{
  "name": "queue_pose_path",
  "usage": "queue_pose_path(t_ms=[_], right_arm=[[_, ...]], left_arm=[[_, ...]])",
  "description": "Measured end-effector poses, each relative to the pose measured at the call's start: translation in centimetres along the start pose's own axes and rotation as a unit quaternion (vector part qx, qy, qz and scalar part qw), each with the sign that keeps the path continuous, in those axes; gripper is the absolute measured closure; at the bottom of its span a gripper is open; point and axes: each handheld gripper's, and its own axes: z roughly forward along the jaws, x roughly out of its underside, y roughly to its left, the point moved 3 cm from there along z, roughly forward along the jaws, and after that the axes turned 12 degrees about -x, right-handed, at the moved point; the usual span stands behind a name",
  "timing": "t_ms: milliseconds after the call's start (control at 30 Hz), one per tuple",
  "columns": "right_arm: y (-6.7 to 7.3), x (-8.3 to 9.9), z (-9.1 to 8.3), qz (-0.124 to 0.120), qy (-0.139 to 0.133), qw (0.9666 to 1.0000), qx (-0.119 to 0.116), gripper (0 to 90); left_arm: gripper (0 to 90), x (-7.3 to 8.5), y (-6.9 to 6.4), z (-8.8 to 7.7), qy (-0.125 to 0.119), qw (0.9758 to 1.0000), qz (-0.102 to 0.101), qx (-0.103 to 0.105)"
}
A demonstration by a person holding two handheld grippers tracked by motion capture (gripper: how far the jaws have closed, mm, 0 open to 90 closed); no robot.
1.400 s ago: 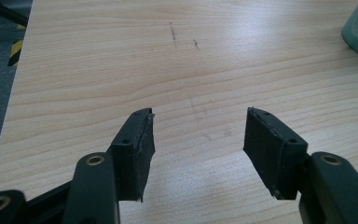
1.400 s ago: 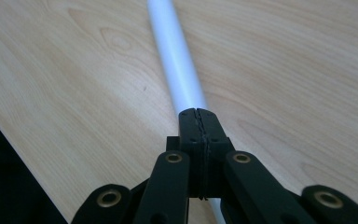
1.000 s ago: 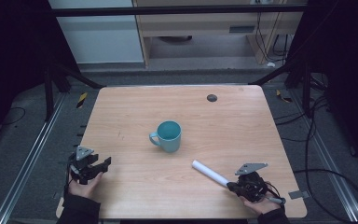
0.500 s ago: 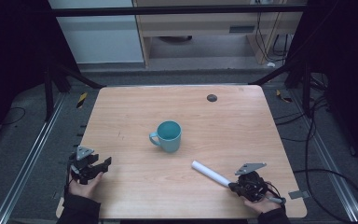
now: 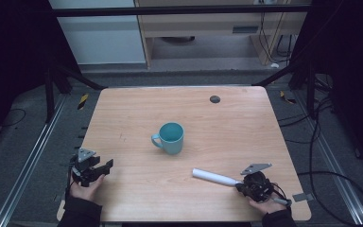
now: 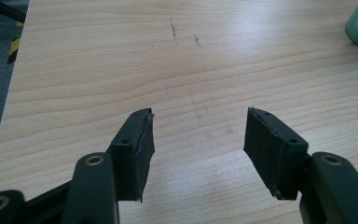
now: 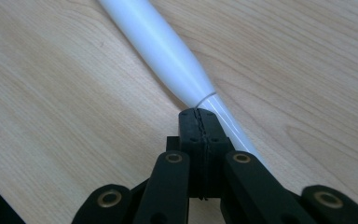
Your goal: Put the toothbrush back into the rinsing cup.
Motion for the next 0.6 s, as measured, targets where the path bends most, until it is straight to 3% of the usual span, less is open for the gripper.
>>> queue_pose_path(t_ms=[600], right_arm=[[-2.0, -0.8, 0.2, 0.024, -0.01, 0.9992, 0.031, 90.0]], left_arm=[[41.4, 0.0, -0.1, 0.1, 0.002, 1.0, 0.001, 0.001]])
